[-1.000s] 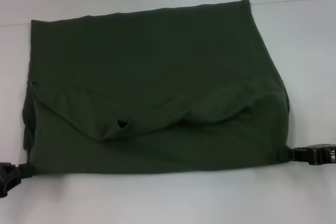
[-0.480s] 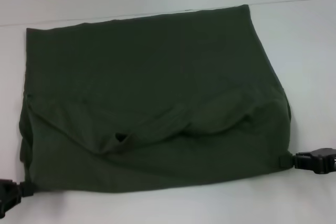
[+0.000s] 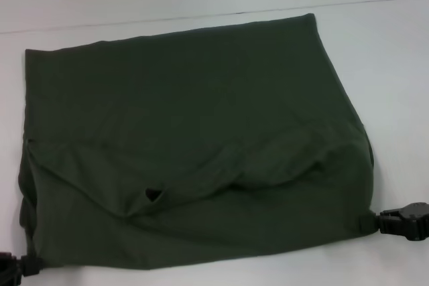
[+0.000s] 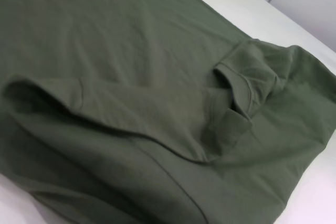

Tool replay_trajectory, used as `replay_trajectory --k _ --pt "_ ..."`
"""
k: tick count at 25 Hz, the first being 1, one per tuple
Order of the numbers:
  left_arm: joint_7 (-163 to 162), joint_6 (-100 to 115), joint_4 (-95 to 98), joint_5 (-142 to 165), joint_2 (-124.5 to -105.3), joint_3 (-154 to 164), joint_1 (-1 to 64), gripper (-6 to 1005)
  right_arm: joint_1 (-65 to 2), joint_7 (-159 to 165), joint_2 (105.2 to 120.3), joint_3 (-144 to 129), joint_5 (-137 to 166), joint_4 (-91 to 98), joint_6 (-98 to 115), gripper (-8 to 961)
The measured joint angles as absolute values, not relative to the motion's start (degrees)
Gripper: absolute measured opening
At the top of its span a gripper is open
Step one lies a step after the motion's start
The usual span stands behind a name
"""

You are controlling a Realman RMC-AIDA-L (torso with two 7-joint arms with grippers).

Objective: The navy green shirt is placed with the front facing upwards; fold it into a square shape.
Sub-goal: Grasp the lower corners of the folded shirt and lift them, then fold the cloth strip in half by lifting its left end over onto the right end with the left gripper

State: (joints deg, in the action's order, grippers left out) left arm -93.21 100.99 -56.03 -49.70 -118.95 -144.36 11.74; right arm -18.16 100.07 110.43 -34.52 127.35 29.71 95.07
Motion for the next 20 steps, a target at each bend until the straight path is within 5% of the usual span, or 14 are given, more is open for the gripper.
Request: replay_trajectory --k 20 --pt "-89.1 106.8 -55.1 -49.5 -118.87 -153.8 15.4 16 -20.9 99.1 110.86 -28.1 126.7 31.8 99.7 28"
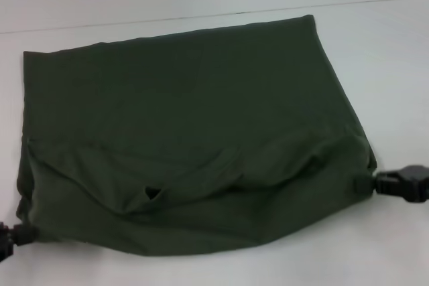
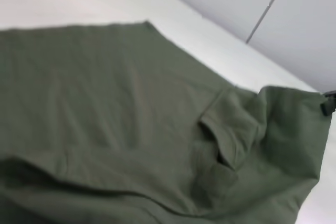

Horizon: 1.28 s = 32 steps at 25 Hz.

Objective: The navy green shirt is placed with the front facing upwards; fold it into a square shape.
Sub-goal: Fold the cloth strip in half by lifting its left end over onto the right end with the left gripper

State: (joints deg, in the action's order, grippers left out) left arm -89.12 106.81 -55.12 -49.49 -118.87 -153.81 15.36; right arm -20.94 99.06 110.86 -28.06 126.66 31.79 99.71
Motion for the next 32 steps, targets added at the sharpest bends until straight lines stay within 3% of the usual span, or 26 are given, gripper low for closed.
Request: replay_trajectory --k 10,32 --pt "-88.3 110.0 -55.7 -52.5 -118.20 -157.2 15.6 17 -23.6 98.7 111.11 -22.3 126.1 34.2 104.5 29" --pt "-84.9 115.3 -57.5 -56.3 -117.02 -164.7 13.1 18 -21.5 96.1 110.42 -20.8 117.7 35.5 111.3 28"
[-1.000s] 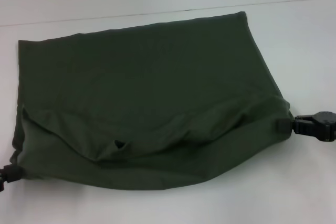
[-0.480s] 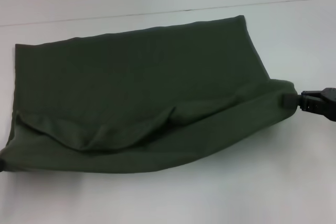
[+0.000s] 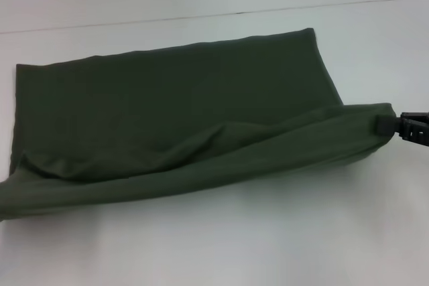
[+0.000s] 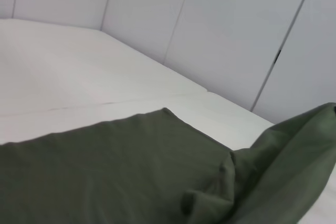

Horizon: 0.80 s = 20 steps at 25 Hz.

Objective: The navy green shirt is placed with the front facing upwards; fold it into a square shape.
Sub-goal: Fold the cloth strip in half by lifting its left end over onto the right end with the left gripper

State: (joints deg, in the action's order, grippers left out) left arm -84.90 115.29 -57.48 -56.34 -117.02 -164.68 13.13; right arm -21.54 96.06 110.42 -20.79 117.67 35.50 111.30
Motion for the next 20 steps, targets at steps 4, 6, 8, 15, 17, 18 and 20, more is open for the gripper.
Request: replay_trajectory --k 4,6,8,15,17,18,20 --pt "-84.7 115.8 -58.3 -57.8 -116.87 -164.8 12.2 19 -20.6 95.4 110.40 -20.5 116.5 35.5 112.2 28" --pt "-84.7 116.0 -58.9 -58.3 -116.85 -164.8 11.9 19 -20.2 95.4 110.35 -19.8 116.1 35.5 112.5 27" --pt "-84.7 116.1 -59.5 -58.6 -116.87 -164.8 11.7 19 -20.0 95.4 110.33 -19.3 115.9 35.6 112.7 27" --pt "-84.9 115.8 -58.8 -59.8 -116.84 -164.0 13.8 19 -20.9 95.9 110.55 -18.1 115.7 35.6 110.5 28" --pt "-84.9 115.4 -58.0 -59.8 -116.83 -163.9 15.3 20 -21.4 96.2 110.73 -18.1 115.7 35.5 109.2 28" --pt "-84.9 115.2 -57.6 -59.8 -116.80 -163.8 16.1 20 -21.7 96.5 110.79 -18.1 115.7 35.4 108.6 28" --pt "-85.0 114.8 -57.2 -59.8 -116.73 -163.8 17.4 20 -22.2 97.3 110.88 -18.1 115.7 35.2 107.4 28"
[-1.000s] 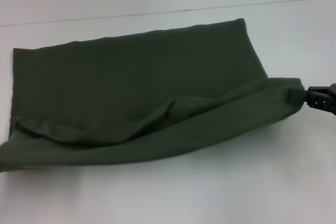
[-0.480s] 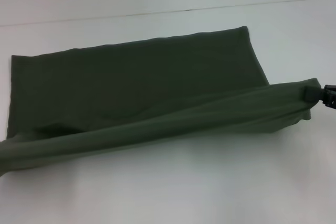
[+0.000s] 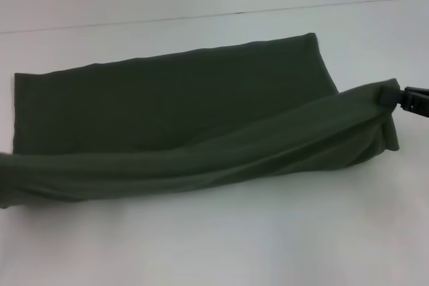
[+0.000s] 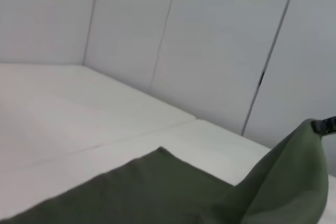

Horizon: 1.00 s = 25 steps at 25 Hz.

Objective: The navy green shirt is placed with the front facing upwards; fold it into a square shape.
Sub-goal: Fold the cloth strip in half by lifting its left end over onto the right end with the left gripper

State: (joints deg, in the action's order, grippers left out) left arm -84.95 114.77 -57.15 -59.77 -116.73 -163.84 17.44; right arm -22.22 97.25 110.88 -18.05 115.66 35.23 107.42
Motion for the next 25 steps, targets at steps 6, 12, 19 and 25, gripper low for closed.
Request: replay_trajectory --k 6,12,19,25 --pt "-85.9 111.8 -55.7 -59.3 -116.69 -163.7 21.7 20 -24.0 100.0 111.08 -17.9 115.6 35.1 103.6 29" --pt "-87.3 106.1 -53.0 -59.2 -116.24 -163.0 24.2 21 -25.9 102.7 111.24 -18.2 115.6 35.0 99.6 29" --pt "-88.6 97.6 -49.7 -59.1 -115.96 -161.7 26.4 21 -28.4 105.4 111.28 -18.5 115.9 34.9 95.4 27" --pt "-89.6 90.8 -47.0 -59.1 -115.83 -160.1 28.6 22 -30.2 107.6 111.57 -19.3 115.9 34.8 91.3 27"
